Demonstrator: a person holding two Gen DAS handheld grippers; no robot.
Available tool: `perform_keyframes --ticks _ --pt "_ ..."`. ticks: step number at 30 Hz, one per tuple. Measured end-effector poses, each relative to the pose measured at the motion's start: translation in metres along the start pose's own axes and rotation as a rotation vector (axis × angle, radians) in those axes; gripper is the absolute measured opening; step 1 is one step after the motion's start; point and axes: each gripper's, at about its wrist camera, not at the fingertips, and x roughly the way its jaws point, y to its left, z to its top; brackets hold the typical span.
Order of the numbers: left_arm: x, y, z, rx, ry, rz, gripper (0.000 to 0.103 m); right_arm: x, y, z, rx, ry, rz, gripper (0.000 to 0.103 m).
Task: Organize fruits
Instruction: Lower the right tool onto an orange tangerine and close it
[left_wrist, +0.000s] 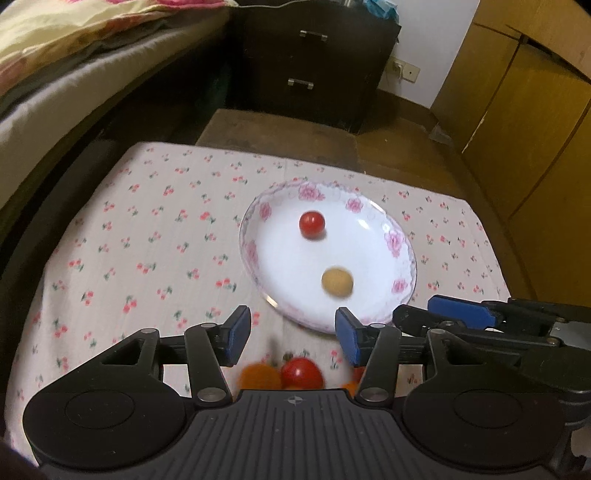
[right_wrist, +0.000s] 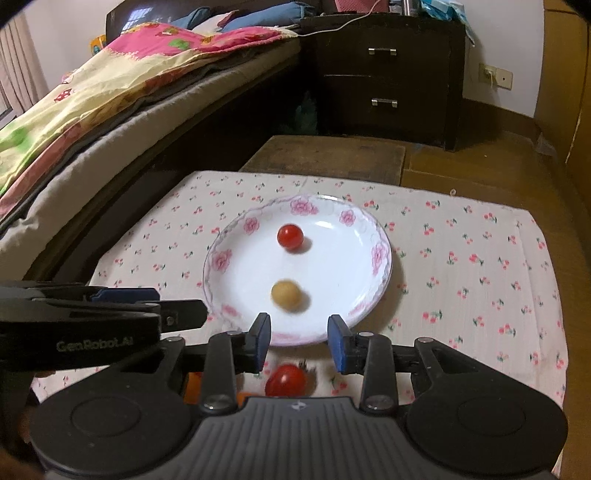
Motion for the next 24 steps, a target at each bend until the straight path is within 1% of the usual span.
perform_keyframes --ticks 9,19,24 --pt "-0.012 0.009 -0.023 -0.022 0.021 -0.008 0.059 -0.003 0.005 -0.025 0.005 0.042 -0.003 0.035" --pt "-0.014 0.013 -0.042 -0.034 0.052 -0.015 0.059 -0.007 0.009 -0.034 0.029 0.061 0.014 0.035" --pt "-0.017 0.013 -0.049 -0.045 0.06 -0.014 0.059 -0.005 0.013 -0.036 0.018 0.074 0.022 0.035"
